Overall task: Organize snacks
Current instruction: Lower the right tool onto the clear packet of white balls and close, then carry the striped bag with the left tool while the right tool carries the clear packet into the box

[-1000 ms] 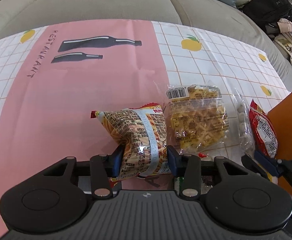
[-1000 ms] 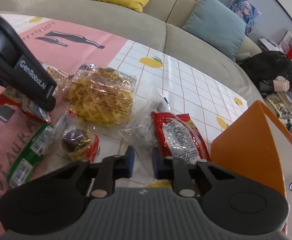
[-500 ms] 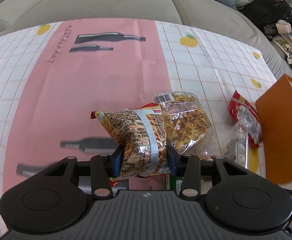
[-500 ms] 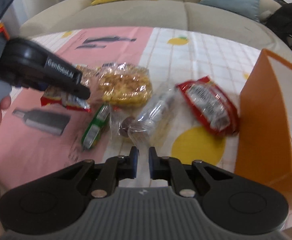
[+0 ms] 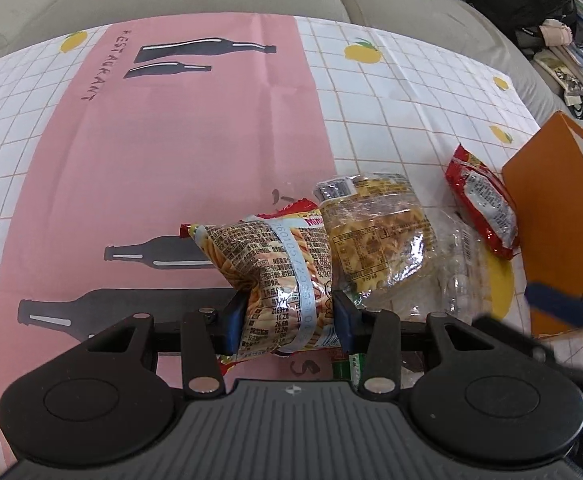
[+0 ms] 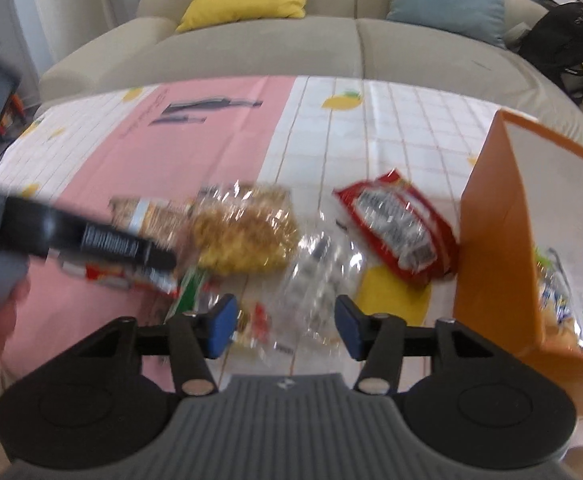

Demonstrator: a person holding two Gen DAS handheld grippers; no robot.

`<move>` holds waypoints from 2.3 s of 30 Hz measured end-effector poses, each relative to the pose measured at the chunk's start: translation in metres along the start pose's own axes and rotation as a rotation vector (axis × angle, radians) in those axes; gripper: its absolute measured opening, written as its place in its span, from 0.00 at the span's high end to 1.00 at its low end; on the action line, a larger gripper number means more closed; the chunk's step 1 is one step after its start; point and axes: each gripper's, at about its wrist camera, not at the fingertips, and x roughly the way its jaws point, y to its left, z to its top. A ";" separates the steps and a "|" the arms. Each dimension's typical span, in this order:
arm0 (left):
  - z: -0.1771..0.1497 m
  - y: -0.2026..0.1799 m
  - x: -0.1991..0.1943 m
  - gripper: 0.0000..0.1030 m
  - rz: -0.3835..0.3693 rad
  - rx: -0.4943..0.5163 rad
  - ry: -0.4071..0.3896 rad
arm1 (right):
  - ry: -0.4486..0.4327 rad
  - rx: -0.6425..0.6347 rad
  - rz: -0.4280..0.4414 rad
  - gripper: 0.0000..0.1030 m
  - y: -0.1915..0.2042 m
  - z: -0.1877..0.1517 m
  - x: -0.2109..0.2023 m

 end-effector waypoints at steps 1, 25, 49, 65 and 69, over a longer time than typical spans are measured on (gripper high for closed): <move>0.001 0.001 0.000 0.51 0.006 0.001 0.002 | 0.006 -0.006 -0.014 0.40 0.001 0.004 0.004; 0.012 0.031 0.017 0.29 0.005 -0.149 0.028 | 0.226 0.154 -0.075 0.40 -0.023 0.014 0.071; 0.015 0.047 0.017 0.47 -0.002 -0.194 0.028 | 0.212 0.120 -0.071 0.46 -0.024 0.013 0.070; 0.013 0.035 -0.032 0.62 0.032 -0.169 -0.111 | 0.152 0.159 -0.021 0.51 -0.033 0.014 0.031; 0.015 0.029 -0.055 0.62 0.023 -0.170 -0.163 | 0.100 0.138 -0.012 0.51 -0.032 0.020 0.010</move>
